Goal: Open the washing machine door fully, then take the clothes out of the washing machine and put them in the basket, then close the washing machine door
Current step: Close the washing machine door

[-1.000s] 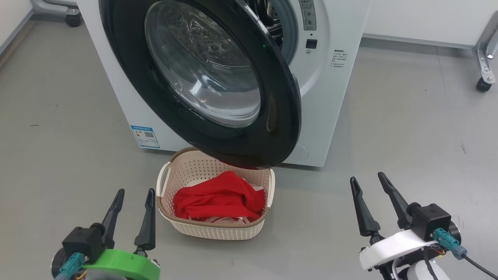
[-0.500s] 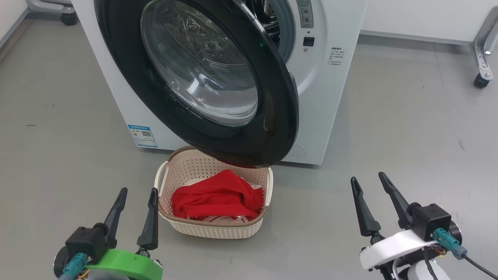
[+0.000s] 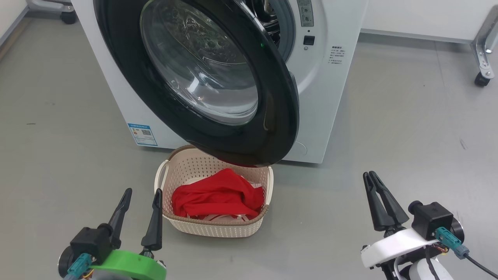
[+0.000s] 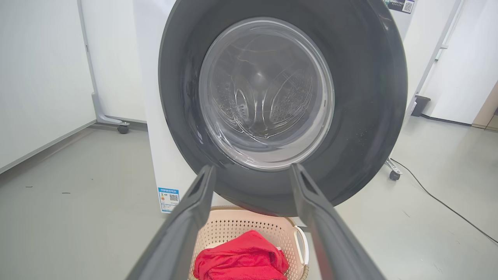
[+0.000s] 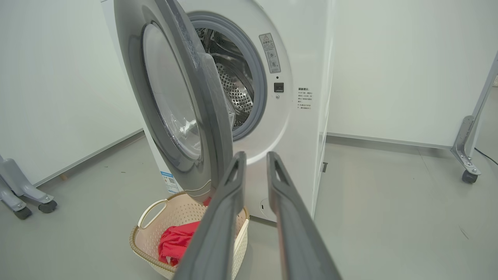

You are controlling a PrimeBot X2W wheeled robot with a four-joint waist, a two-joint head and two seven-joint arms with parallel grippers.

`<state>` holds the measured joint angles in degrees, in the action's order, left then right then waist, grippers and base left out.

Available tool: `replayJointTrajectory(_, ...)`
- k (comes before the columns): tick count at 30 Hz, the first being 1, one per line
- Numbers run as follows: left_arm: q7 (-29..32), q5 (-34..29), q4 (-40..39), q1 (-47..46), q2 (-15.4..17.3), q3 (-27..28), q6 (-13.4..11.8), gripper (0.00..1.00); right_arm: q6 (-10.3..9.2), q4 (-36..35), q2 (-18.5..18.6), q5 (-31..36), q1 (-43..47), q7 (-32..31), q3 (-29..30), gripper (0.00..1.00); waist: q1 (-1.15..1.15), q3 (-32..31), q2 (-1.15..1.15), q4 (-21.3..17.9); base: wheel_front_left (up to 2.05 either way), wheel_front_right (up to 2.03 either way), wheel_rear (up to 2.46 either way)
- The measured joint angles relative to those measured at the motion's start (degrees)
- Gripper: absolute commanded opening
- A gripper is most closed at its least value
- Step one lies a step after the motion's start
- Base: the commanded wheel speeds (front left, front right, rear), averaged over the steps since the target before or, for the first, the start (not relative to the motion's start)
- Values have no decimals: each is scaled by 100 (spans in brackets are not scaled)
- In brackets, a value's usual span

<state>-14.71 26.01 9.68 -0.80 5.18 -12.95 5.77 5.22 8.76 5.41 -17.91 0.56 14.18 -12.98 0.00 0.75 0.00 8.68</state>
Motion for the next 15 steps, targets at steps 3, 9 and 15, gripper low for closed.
replayJointTrajectory(3, 0, -27, -2, 0, -29, 0, 8, 100, 23, -149, 19, 47, -9, 1, 3, 0, 0, 50, 0, 27, 0, 0, 0)
replayJointTrajectory(9, 0, -46, -52, -3, -68, 3, 52, 100, 77, -246, 204, 188, -124, 1, -203, 0, 0, 202, 0, 92, 0, 0, 0)
replayJointTrajectory(15, 0, -89, -113, -27, -104, -24, 58, 100, 127, -326, 276, 208, -526, -26, -503, 0, 0, 427, 0, 188, 0, 0, 0)
